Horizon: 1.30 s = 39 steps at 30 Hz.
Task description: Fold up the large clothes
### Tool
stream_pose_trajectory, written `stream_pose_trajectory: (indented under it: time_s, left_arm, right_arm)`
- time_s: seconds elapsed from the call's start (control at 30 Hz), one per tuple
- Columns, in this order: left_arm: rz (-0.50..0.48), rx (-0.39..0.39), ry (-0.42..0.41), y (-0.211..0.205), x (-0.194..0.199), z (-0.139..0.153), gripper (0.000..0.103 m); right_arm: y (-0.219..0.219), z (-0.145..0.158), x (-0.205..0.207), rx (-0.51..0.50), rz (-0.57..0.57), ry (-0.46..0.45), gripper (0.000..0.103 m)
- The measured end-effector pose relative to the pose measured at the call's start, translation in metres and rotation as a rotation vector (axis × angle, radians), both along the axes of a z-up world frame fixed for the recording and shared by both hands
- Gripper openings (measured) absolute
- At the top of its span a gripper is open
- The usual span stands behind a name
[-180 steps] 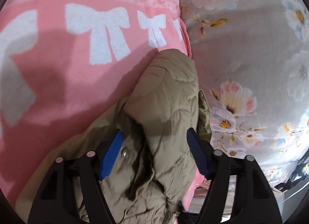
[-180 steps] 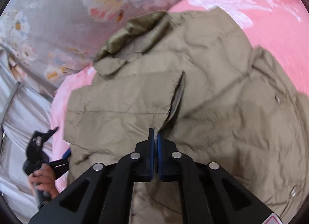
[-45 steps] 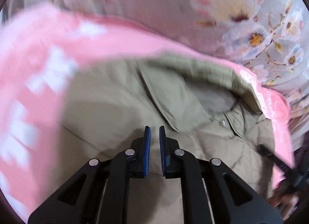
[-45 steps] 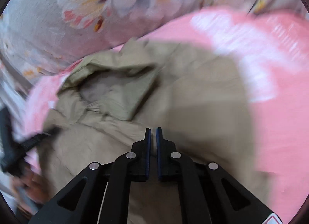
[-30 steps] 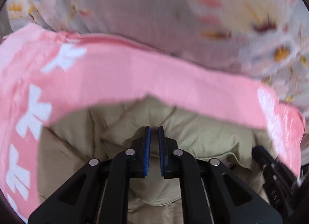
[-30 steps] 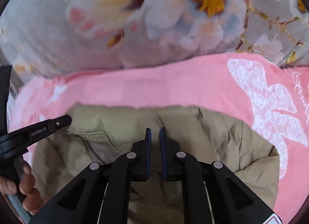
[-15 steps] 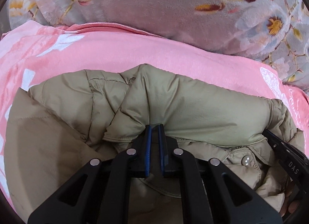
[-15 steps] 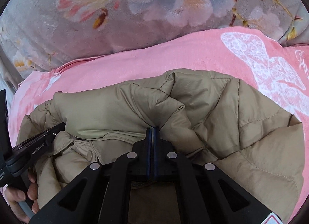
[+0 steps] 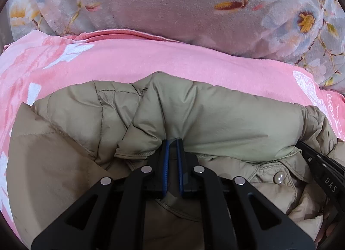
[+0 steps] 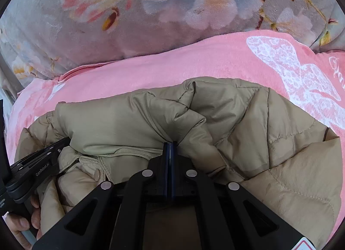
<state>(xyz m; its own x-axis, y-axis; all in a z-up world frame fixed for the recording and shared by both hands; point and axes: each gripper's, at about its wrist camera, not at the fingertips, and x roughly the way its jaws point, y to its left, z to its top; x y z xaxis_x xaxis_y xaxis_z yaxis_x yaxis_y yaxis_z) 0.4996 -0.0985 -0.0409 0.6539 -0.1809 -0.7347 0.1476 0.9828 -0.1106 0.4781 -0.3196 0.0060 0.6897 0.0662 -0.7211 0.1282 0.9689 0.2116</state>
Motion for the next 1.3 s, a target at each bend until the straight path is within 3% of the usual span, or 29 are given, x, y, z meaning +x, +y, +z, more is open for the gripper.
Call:
stream_pose_trajectory:
  time_s: [0.73, 0.87, 1.0, 1.03, 1.07, 1.1, 1.13, 1.17, 1.23, 1.3]
  left_arm:
    - [0.005, 0.044, -0.010, -0.003, 0.000, 0.000, 0.007]
    - [0.017, 0.051, -0.013, -0.004, 0.003, 0.001, 0.007]
    - [0.019, 0.007, -0.004, 0.008, -0.010, 0.006, 0.008]
    - [0.014, -0.008, 0.005, 0.014, -0.020, 0.009, 0.010]
    - [0.014, -0.018, 0.004, 0.025, -0.038, 0.017, 0.020]
    - [0.007, -0.034, -0.008, 0.037, -0.060, 0.027, 0.045]
    - [-0.005, -0.052, -0.016, 0.047, -0.077, 0.034, 0.059]
    - [-0.018, -0.081, -0.030, 0.066, -0.107, 0.044, 0.079]
    - [-0.045, -0.116, -0.042, 0.098, -0.154, 0.056, 0.081]
    - [-0.018, -0.104, -0.009, 0.141, -0.204, 0.061, 0.081]
  right_arm:
    - [-0.001, 0.001, -0.001, 0.006, -0.002, -0.005, 0.000]
    - [-0.024, -0.004, 0.003, 0.190, 0.003, -0.035, 0.000]
    - [-0.029, 0.002, -0.021, 0.222, -0.023, -0.030, 0.000]
    - [-0.027, 0.009, -0.036, 0.207, -0.032, -0.023, 0.006]
    - [-0.026, 0.019, -0.061, 0.190, -0.040, -0.025, 0.014]
    - [-0.025, 0.030, -0.091, 0.168, -0.037, -0.033, 0.028]
    - [-0.026, 0.040, -0.127, 0.137, -0.021, -0.043, 0.040]
    - [-0.028, 0.045, -0.156, 0.113, -0.010, -0.056, 0.045]
    - [-0.027, 0.064, -0.238, 0.071, -0.012, -0.096, 0.062]
    - [-0.031, 0.071, -0.304, 0.080, -0.035, -0.107, 0.070]
